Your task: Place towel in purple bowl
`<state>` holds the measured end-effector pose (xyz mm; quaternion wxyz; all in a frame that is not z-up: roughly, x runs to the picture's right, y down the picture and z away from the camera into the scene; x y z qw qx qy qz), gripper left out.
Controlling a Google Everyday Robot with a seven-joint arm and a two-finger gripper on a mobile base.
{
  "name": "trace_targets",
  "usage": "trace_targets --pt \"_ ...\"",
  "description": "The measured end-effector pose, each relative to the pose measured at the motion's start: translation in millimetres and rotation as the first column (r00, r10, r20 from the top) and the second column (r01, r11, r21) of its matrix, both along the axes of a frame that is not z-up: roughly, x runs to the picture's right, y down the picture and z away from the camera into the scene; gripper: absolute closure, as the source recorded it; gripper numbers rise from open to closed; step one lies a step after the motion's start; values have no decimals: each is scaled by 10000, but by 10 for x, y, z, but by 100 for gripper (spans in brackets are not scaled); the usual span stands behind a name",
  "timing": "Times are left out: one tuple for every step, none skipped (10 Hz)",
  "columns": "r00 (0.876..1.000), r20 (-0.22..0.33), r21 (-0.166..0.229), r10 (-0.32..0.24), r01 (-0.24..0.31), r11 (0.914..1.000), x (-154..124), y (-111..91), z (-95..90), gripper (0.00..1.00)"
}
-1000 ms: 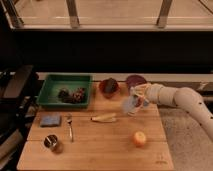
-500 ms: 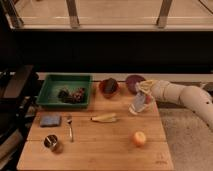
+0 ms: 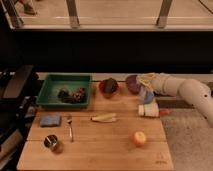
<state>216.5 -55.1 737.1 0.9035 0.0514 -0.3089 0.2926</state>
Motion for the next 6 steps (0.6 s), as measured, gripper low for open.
trace_targets --pt "10000 53 16 35 -35 10000 -32 -56 41 98" --pt "10000 82 27 47 -47 10000 -53 -95 66 98" --pt "9999 103 22 28 -28 10000 -87 -141 98 98" --pt "9999 129 22 -2 1 10000 -133 -193 133 98" --pt "9999 137 23 -2 2 10000 -164 -241 162 98" --pt "9999 131 25 37 -37 10000 -181 -304 206 98"
